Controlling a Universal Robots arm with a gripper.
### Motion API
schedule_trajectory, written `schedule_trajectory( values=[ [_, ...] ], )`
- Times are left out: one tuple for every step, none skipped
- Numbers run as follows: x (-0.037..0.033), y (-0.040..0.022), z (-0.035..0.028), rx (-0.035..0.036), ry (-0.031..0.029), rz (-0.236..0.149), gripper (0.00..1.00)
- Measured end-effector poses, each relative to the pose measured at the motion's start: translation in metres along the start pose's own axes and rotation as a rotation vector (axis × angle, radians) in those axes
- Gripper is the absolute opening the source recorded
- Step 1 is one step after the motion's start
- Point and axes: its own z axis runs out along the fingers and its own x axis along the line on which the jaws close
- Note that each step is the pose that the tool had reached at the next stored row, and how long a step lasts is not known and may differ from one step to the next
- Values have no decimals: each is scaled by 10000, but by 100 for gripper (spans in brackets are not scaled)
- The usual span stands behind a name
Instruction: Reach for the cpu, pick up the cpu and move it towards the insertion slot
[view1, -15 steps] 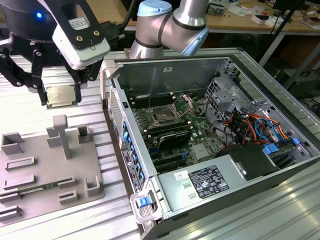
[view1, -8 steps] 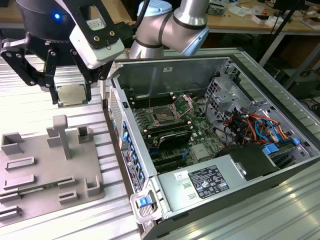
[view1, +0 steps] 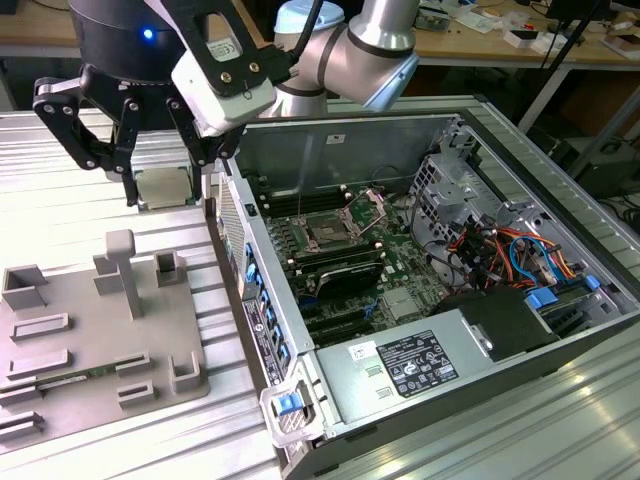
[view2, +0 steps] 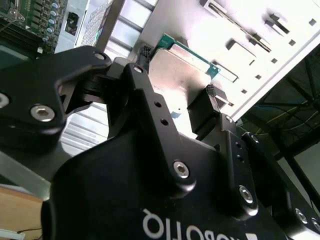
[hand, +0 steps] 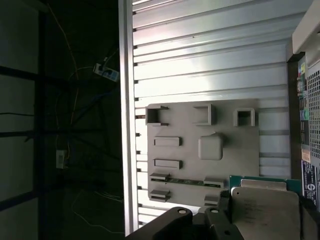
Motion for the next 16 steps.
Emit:
schedule_trajectory(
  values=[
    [-14,0,0,0,0,1,55],
    [-27,0,0,0,0,0,55],
    [-39,0,0,1,0,0,55],
    [-59,0,1,0,0,0,55],
    [-75,0,1,0,0,0,55],
    [-94,0,1,0,0,0,55],
    [-107,1,1,-1,-1,0,55],
    [-120,1,2,0,-1,0,55],
    [-133,1,2,0,-1,1,55],
    [-150,1,2,0,-1,1,55],
    [-166,1,2,0,-1,1,55],
    [-187,1,2,0,0,0,55],
    [-204,1,3,0,0,1,55],
    [-230,2,3,0,0,1,55],
    [-251,1,4,0,0,0,55],
    [-276,2,4,0,0,0,55]
  ],
)
